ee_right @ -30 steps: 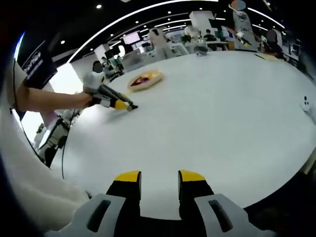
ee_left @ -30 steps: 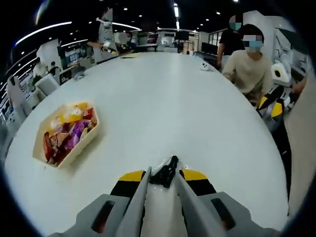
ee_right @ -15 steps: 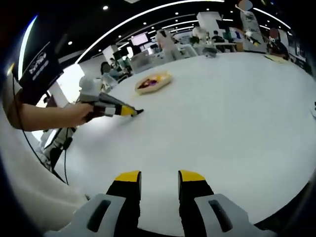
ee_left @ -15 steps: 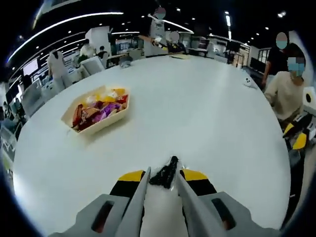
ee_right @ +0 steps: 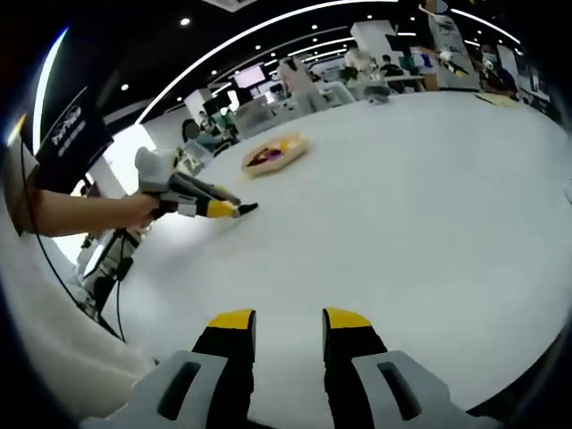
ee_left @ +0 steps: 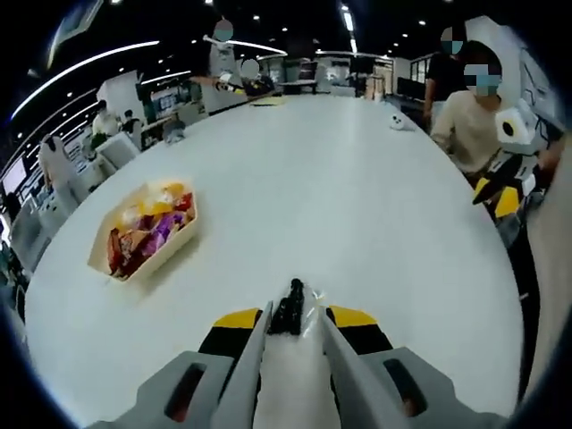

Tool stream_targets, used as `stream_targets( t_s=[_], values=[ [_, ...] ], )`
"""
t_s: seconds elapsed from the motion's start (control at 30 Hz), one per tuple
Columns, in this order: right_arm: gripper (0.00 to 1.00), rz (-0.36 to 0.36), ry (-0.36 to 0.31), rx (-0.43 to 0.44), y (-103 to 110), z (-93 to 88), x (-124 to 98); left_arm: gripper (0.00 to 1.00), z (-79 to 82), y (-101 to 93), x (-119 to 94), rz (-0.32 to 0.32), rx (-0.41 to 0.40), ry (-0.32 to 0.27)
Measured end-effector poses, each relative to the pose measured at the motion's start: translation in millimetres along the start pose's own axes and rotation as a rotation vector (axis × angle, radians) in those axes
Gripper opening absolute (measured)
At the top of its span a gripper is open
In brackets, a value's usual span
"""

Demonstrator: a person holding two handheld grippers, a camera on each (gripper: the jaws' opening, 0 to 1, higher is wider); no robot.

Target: Place the target food into the container with the food tongs after gripping and lifting it, then release it inside without dropping or visibly crushing the food.

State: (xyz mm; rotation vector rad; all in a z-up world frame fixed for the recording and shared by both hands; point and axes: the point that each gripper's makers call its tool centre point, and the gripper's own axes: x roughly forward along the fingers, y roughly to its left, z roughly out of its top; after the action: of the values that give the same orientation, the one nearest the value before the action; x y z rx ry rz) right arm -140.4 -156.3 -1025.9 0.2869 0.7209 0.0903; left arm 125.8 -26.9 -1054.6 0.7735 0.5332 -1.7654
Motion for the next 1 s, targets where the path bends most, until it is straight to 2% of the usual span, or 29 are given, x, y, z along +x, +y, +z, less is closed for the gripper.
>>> stream_targets(
  t_s=[0.07,0.1,0.13,0.17,0.2,0.27,0.33,0.37,0.4,0.47,0.5,0.53,0.6,0.63,0.67,0.7,0.8,0.83,1.0],
  values=[
    [0.30,0.005,-0.001,0.001,0.1,3.4,3.5,0.27,-1.9,4.0,-1.1,0.056,-0.117,-0.014],
    [0.30,0.015,0.005,-0.005,1.9,3.6,7.4,0.27,-3.2,5.2,-3.4,0.113,-0.150,-0.044],
    [0.30,0.033,0.009,-0.010,5.4,5.1,11.2,0.27,-8.2,6.6,-8.8,0.199,-0.273,-0.060],
    [0.30,0.046,0.013,-0.017,8.0,4.8,14.0,0.27,-11.5,7.2,-12.0,0.254,-0.328,-0.066],
    [0.29,0.048,0.013,-0.019,8.5,4.9,14.3,0.27,-12.3,6.6,-13.0,0.270,-0.353,-0.073],
    [0.29,0.061,0.018,-0.031,10.2,4.7,19.0,0.27,-15.0,6.1,-15.4,0.353,-0.420,-0.090],
    [0.29,0.091,0.013,-0.037,14.3,10.2,26.4,0.26,-19.0,6.7,-19.3,0.483,-0.568,-0.096],
    [0.28,0.107,0.011,-0.045,17.0,12.9,30.0,0.25,-20.8,6.0,-21.1,0.548,-0.701,-0.112],
    [0.29,0.130,0.005,-0.052,17.8,18.2,36.2,0.24,-19.7,-0.2,-21.5,0.641,-0.672,-0.080],
    [0.29,0.141,-0.016,-0.027,15.1,25.3,40.2,0.22,-10.8,-4.5,-29.1,0.615,-0.486,-0.054],
    [0.29,0.148,-0.018,-0.021,14.2,25.7,42.0,0.22,-9.0,-4.1,-32.3,0.542,-0.498,-0.101],
    [0.29,0.152,-0.020,-0.011,13.8,25.5,44.1,0.22,-15.1,-9.4,-24.3,0.452,-0.457,-0.074],
    [0.28,0.145,-0.021,-0.002,10.6,24.0,43.1,0.21,-10.4,-1.7,-21.1,0.454,-0.390,-0.059],
    [0.28,0.135,-0.031,0.025,6.8,26.8,40.7,0.21,-23.5,1.2,-17.4,0.446,-0.384,-0.005],
    [0.28,0.145,-0.042,0.037,9.3,29.5,40.0,0.21,-27.9,3.1,-19.9,0.454,-0.415,-0.001],
    [0.28,0.149,-0.034,0.032,10.2,28.5,41.7,0.21,-26.6,3.3,-22.2,0.449,-0.531,-0.082],
    [0.28,0.152,-0.034,0.028,9.9,31.5,44.7,0.21,-23.2,0.4,-23.7,0.480,-0.526,-0.055],
    [0.28,0.149,-0.035,0.026,9.1,32.5,44.9,0.21,-23.2,1.5,-24.9,0.499,-0.572,-0.037],
    [0.27,0.158,-0.037,0.022,11.1,33.0,45.3,0.20,-20.0,0.9,-31.0,0.510,-0.598,-0.062]
  ],
)
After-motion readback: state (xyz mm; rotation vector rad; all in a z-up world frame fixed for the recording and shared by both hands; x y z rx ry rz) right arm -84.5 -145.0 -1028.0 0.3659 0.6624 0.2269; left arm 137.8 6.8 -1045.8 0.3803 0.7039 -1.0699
